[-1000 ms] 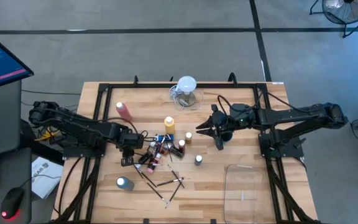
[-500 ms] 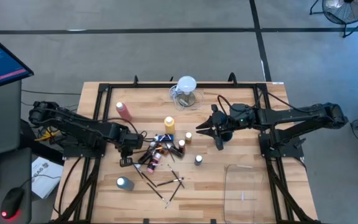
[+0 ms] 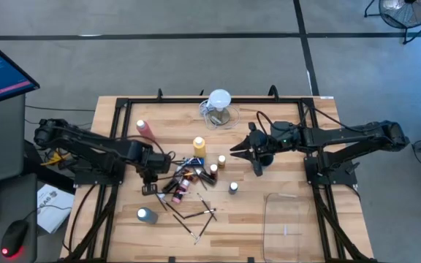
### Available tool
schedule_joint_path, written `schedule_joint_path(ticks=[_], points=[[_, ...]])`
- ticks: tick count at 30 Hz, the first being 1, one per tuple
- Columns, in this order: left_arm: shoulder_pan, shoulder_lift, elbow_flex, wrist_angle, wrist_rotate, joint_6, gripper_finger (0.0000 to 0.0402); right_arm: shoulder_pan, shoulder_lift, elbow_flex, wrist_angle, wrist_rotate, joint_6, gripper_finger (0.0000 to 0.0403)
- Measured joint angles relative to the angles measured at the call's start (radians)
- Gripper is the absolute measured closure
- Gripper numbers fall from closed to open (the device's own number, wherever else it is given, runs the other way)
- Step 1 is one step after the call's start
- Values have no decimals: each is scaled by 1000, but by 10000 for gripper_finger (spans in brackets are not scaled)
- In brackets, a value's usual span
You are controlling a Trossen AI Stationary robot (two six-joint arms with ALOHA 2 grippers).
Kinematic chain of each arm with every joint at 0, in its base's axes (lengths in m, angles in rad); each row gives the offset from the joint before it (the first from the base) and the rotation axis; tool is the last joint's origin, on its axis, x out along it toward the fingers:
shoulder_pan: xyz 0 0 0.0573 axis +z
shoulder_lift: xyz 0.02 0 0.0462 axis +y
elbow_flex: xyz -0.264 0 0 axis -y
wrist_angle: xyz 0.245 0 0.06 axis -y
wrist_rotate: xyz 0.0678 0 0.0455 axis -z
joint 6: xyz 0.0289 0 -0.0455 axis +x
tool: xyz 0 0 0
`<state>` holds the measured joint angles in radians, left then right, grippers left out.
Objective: Pick & Place Paint Supplies
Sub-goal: Put the top black gold paintbrush into the blue cup
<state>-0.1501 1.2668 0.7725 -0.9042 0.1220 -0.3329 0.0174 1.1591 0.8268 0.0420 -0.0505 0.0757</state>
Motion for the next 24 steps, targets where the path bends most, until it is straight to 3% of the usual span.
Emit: schedule_joint_path(ticks=[12, 20, 24], points=[[-1, 0, 98, -61, 115, -31, 400, 24, 134, 8, 140, -8, -2, 335], [-1, 0, 162, -54, 121, -26, 400, 26, 292, 131, 107, -217, 19, 335], [-13, 0, 182, -43, 133, -23, 400, 38, 383, 215, 15, -235, 19, 335]])
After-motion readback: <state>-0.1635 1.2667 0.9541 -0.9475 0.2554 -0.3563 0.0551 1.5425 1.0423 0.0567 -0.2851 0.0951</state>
